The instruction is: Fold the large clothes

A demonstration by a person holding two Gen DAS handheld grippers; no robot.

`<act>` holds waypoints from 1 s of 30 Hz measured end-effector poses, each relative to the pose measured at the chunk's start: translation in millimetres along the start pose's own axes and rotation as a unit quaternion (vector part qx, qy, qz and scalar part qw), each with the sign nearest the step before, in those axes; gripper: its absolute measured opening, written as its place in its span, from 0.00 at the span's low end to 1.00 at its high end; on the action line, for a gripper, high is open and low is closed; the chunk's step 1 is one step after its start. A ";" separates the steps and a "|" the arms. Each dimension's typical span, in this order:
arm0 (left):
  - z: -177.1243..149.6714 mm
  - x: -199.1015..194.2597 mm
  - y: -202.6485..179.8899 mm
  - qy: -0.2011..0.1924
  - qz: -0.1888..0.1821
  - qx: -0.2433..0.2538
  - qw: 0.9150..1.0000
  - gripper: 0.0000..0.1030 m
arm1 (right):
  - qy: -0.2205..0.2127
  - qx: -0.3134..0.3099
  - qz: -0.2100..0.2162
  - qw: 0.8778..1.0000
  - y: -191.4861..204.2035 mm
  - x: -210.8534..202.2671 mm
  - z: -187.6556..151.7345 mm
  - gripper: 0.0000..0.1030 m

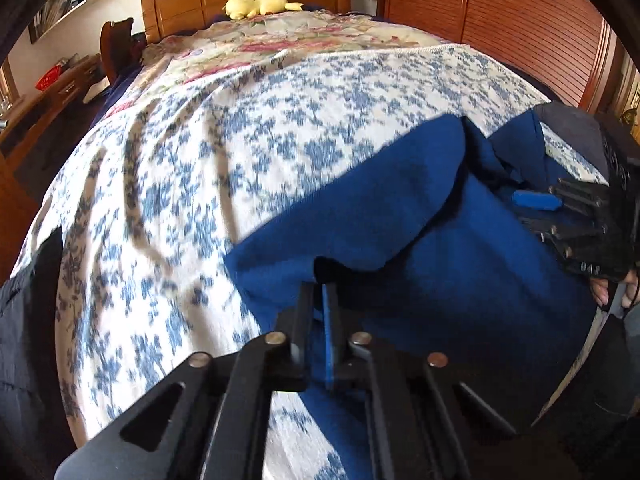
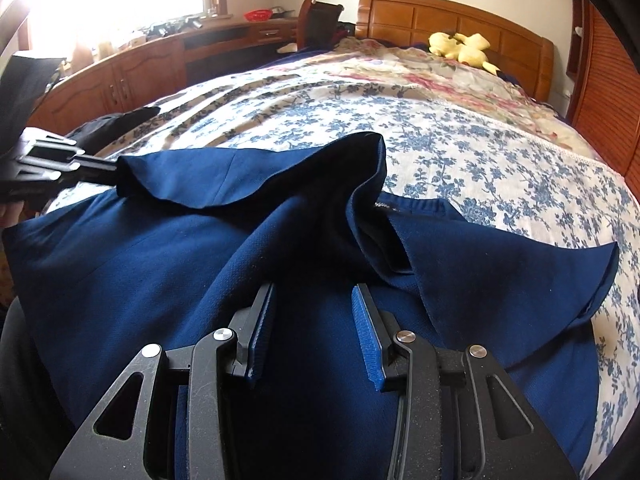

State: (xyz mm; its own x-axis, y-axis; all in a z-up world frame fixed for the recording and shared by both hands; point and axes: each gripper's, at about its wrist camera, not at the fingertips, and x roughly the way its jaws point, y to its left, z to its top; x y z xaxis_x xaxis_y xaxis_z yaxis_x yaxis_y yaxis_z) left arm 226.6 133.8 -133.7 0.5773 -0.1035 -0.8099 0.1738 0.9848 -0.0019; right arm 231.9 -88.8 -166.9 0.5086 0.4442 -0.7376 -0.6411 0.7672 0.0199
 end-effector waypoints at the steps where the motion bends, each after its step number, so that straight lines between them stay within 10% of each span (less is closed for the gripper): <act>1: 5.6 -0.9 0.3 -0.005 0.005 0.001 1.000 0.00 | -0.002 0.001 0.000 1.000 0.0 -1.0 -0.1 0.38; 14: 70.5 -15.5 41.0 -0.076 0.069 -0.019 0.995 0.00 | -0.010 0.023 0.009 1.000 -11.8 -7.1 4.3 0.38; 20: 48.8 -28.4 24.0 -0.055 0.027 0.005 0.998 0.25 | -0.010 0.013 0.012 1.000 -7.5 -8.6 6.0 0.38; 30: 5.1 -2.4 -10.6 0.031 0.028 0.055 0.998 0.26 | -0.009 0.018 0.010 1.000 -6.4 -7.1 3.7 0.39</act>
State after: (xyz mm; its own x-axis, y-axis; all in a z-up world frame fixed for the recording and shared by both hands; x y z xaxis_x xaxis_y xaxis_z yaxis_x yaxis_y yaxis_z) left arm 227.4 122.9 -128.7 0.5393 -0.0358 -0.8414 0.2300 0.9674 0.1063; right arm 234.5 -95.1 -159.3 0.5070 0.4680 -0.7239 -0.6302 0.7742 0.0591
